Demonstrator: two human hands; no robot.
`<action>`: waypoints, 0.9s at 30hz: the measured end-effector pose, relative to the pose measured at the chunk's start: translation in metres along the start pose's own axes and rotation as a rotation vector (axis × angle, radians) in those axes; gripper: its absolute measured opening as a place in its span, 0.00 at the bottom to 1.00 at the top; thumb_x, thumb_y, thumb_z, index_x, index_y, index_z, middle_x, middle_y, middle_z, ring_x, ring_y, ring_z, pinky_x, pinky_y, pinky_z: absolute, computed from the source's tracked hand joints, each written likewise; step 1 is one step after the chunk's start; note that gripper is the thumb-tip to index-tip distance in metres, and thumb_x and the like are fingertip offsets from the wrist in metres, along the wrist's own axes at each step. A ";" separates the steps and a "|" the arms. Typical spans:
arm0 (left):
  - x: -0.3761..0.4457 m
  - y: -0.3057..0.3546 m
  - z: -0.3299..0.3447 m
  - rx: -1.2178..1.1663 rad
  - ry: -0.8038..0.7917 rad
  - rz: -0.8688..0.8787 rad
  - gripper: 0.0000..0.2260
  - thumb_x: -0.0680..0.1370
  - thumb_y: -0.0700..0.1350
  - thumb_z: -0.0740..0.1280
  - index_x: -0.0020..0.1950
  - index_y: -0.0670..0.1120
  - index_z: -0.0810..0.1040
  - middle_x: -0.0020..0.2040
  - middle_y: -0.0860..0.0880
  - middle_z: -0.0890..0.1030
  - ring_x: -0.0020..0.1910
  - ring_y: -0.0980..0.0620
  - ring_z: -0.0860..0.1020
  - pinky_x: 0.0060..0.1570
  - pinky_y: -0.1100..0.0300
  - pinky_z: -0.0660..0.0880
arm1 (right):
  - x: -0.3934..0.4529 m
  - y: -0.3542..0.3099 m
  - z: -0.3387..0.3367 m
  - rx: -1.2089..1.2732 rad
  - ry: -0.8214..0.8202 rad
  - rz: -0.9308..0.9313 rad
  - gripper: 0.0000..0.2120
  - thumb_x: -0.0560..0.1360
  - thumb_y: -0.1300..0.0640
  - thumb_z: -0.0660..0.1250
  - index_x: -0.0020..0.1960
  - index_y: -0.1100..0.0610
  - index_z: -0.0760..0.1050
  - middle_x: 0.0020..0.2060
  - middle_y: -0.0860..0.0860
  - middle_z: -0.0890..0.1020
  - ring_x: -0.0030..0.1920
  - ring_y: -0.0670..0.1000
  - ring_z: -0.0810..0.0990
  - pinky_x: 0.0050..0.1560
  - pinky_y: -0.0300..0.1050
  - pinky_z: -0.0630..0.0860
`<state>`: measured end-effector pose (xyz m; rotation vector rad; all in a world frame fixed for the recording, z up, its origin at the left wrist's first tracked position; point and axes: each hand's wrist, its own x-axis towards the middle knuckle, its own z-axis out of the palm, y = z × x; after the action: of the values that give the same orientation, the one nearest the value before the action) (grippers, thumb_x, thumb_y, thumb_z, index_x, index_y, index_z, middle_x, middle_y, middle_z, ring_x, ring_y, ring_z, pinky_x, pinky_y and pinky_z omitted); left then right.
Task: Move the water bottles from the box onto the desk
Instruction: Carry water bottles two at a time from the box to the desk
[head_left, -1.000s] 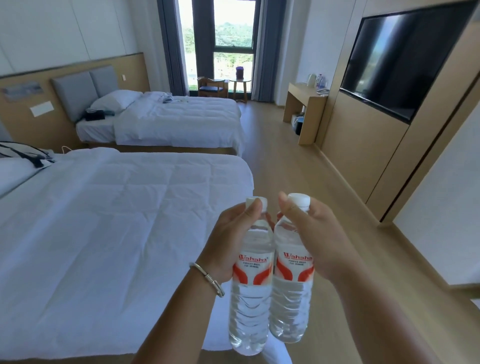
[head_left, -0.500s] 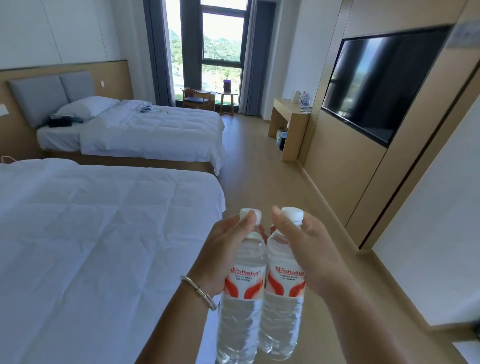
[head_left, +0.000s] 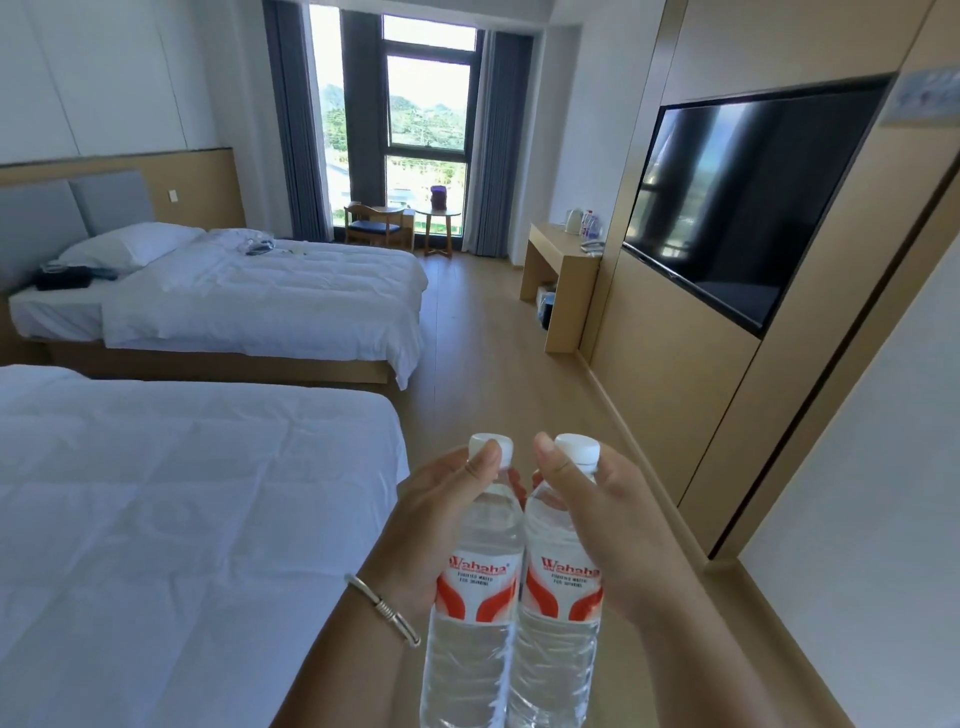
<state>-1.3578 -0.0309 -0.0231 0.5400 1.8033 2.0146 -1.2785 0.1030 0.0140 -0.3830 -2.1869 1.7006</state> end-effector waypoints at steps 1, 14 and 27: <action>0.009 -0.001 0.006 -0.003 0.002 -0.003 0.20 0.69 0.68 0.64 0.51 0.56 0.84 0.51 0.52 0.86 0.53 0.48 0.84 0.58 0.41 0.78 | 0.009 0.003 -0.007 0.004 0.002 0.001 0.25 0.77 0.42 0.65 0.44 0.66 0.72 0.34 0.59 0.80 0.34 0.52 0.78 0.36 0.38 0.76; 0.196 -0.033 0.139 -0.035 0.068 -0.019 0.27 0.72 0.65 0.68 0.60 0.45 0.80 0.57 0.40 0.83 0.56 0.38 0.82 0.60 0.34 0.74 | 0.179 0.062 -0.158 0.050 -0.094 0.028 0.20 0.78 0.43 0.64 0.48 0.61 0.78 0.40 0.56 0.85 0.40 0.54 0.84 0.31 0.33 0.76; 0.335 -0.050 0.231 -0.078 0.149 -0.004 0.25 0.75 0.57 0.67 0.56 0.36 0.80 0.53 0.33 0.82 0.53 0.33 0.81 0.57 0.40 0.77 | 0.330 0.127 -0.252 0.115 -0.147 0.100 0.15 0.75 0.40 0.68 0.38 0.50 0.80 0.36 0.50 0.85 0.39 0.52 0.85 0.50 0.58 0.81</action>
<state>-1.5222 0.3448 -0.0385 0.3715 1.7974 2.1631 -1.4696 0.4918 -0.0192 -0.3524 -2.1905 1.9554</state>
